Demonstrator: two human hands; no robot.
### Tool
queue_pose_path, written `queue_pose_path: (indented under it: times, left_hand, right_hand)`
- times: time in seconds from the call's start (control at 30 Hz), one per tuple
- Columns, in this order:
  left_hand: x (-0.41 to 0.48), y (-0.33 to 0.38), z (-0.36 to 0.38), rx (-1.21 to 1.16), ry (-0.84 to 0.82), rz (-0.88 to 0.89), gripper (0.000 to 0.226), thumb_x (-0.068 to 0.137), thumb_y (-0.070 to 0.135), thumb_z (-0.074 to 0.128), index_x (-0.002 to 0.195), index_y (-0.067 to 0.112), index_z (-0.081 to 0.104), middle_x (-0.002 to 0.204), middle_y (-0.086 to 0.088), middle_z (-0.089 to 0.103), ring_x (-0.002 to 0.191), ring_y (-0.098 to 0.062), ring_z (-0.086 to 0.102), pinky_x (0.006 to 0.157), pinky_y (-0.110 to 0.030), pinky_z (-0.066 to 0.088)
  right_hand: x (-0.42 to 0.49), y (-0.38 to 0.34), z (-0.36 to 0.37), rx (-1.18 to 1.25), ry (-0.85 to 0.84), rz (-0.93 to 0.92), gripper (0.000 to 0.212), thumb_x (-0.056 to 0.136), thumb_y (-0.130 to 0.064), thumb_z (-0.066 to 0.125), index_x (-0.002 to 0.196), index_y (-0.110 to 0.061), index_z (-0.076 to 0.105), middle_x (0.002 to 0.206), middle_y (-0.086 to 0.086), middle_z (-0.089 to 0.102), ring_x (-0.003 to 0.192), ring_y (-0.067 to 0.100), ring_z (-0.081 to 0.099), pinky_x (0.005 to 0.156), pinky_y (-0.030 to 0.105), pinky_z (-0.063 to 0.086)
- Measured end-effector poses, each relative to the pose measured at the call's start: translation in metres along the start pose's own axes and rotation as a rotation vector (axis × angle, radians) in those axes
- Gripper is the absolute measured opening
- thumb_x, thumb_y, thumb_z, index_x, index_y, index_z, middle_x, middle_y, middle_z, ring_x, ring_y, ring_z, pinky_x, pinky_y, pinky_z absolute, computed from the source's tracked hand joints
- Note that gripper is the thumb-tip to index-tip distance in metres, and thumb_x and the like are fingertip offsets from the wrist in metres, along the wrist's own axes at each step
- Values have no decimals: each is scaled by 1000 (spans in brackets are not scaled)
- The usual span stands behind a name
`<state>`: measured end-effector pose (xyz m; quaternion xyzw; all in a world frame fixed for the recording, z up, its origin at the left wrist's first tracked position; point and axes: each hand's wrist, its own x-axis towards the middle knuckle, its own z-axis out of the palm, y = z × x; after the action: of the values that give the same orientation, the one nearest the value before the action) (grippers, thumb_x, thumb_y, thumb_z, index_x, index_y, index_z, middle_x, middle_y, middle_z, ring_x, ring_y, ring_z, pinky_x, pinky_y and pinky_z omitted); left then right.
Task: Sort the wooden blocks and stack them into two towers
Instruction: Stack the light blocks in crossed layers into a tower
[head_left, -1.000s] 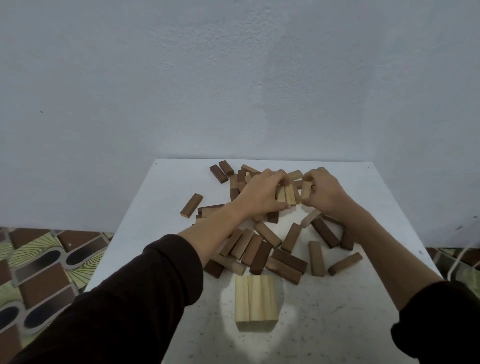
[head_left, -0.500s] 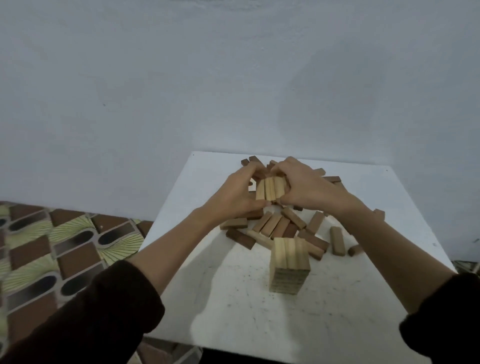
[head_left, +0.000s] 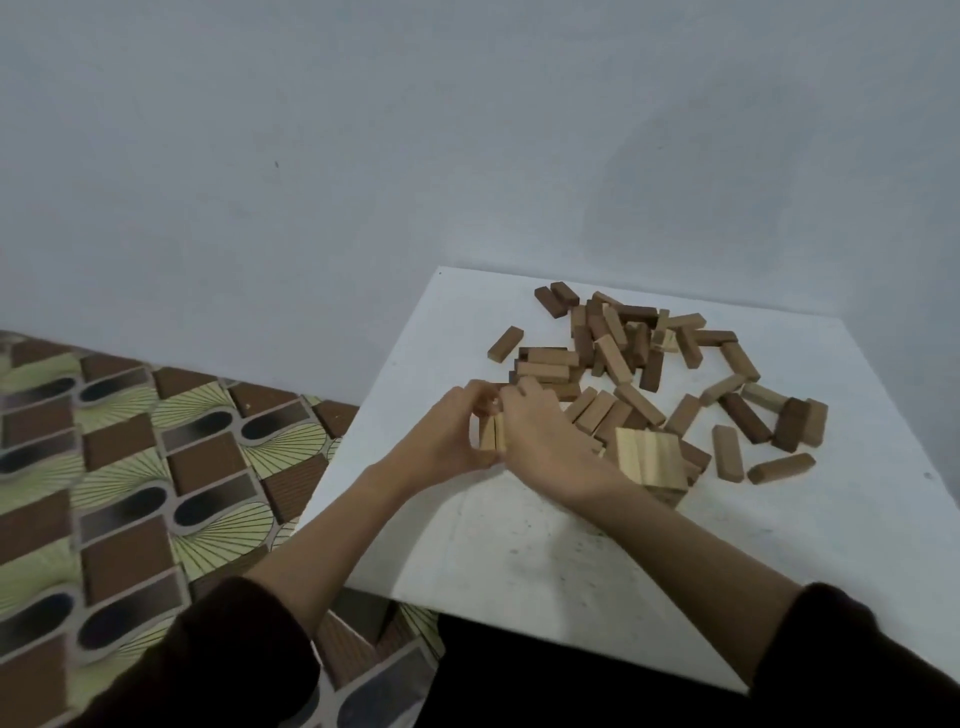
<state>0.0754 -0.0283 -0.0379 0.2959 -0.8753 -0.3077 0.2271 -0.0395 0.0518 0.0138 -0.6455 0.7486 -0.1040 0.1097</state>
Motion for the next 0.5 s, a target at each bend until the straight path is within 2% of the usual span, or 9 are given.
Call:
queue_pose_path:
  times: [0.1, 0.2, 0.37, 0.43, 0.5]
  left_hand:
    - [-6, -9, 6, 86, -33, -22, 59, 68, 17, 81, 118, 11, 50, 100, 6, 54, 94, -12, 44, 76, -20, 37]
    - [-9, -15, 10, 103, -78, -74, 63, 69, 21, 80, 122, 12, 47, 106, 3, 58, 99, -12, 42, 80, -24, 39]
    - [-15, -19, 13, 69, -120, -137, 70, 70, 24, 81, 128, 14, 44, 113, 1, 56, 104, -12, 41, 82, -21, 38]
    - [-16, -19, 13, 25, -132, -173, 74, 71, 29, 80, 133, 18, 40, 116, 4, 53, 104, -6, 39, 82, -16, 35]
    - [-17, -20, 13, -20, -111, -232, 68, 78, 31, 74, 135, 22, 38, 119, 7, 50, 105, -3, 39, 78, -9, 34]
  right_hand:
    - [-3, -1, 29, -19, 34, 27, 36, 87, -3, 49, 122, -11, 45, 124, 5, 43, 112, 24, 39, 89, 34, 41]
    - [-10, 0, 46, -9, 18, 92, 38, 85, -2, 51, 122, -10, 44, 123, 7, 38, 111, 28, 37, 96, 39, 39]
    - [-3, 11, 58, 41, 10, 115, 42, 81, 0, 54, 120, -12, 47, 126, 3, 42, 115, 27, 37, 99, 34, 32]
    - [-1, 13, 63, 98, -5, 106, 43, 78, 3, 53, 117, -13, 48, 126, 1, 41, 117, 25, 38, 95, 29, 30]
    - [-4, 12, 66, 185, 11, 142, 49, 75, 9, 50, 120, -12, 47, 129, 2, 38, 118, 24, 36, 94, 27, 30]
